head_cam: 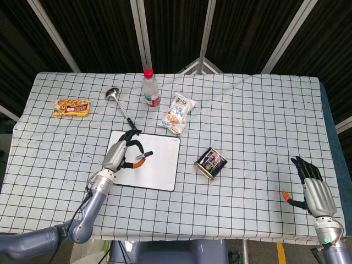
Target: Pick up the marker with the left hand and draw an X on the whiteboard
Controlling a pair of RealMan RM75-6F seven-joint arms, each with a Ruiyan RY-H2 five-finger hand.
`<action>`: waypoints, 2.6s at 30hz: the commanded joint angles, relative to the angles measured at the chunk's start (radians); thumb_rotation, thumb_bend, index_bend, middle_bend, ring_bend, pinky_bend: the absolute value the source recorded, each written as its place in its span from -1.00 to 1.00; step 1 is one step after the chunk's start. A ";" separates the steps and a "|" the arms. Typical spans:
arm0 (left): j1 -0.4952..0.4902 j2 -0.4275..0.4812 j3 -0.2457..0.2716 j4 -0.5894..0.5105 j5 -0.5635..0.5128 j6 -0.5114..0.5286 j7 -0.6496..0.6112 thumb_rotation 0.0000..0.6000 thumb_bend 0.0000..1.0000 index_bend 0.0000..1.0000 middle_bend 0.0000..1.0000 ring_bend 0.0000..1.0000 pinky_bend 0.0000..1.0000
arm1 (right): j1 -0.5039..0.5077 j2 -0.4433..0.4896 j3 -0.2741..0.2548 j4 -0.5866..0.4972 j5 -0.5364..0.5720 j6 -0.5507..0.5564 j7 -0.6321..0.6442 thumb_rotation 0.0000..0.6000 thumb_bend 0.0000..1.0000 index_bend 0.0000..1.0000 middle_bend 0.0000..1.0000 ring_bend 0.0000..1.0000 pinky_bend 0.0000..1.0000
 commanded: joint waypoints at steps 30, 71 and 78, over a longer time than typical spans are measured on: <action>-0.080 -0.121 0.034 0.168 0.024 -0.054 -0.041 1.00 -0.02 0.41 -0.75 -1.00 -1.00 | 0.002 0.005 0.003 0.001 0.005 -0.006 0.009 1.00 -0.37 -1.00 -1.00 -1.00 -1.00; -0.111 -0.120 -0.006 0.228 0.001 -0.042 -0.082 1.00 -0.02 0.42 -0.74 -1.00 -1.00 | 0.001 0.007 0.002 -0.004 0.008 -0.007 0.012 1.00 -0.38 -1.00 -1.00 -1.00 -1.00; -0.125 -0.148 -0.010 0.251 -0.010 -0.043 -0.066 1.00 -0.02 0.42 -0.74 -1.00 -1.00 | 0.000 0.011 0.001 -0.008 0.009 -0.010 0.012 1.00 -0.37 -1.00 -1.00 -1.00 -1.00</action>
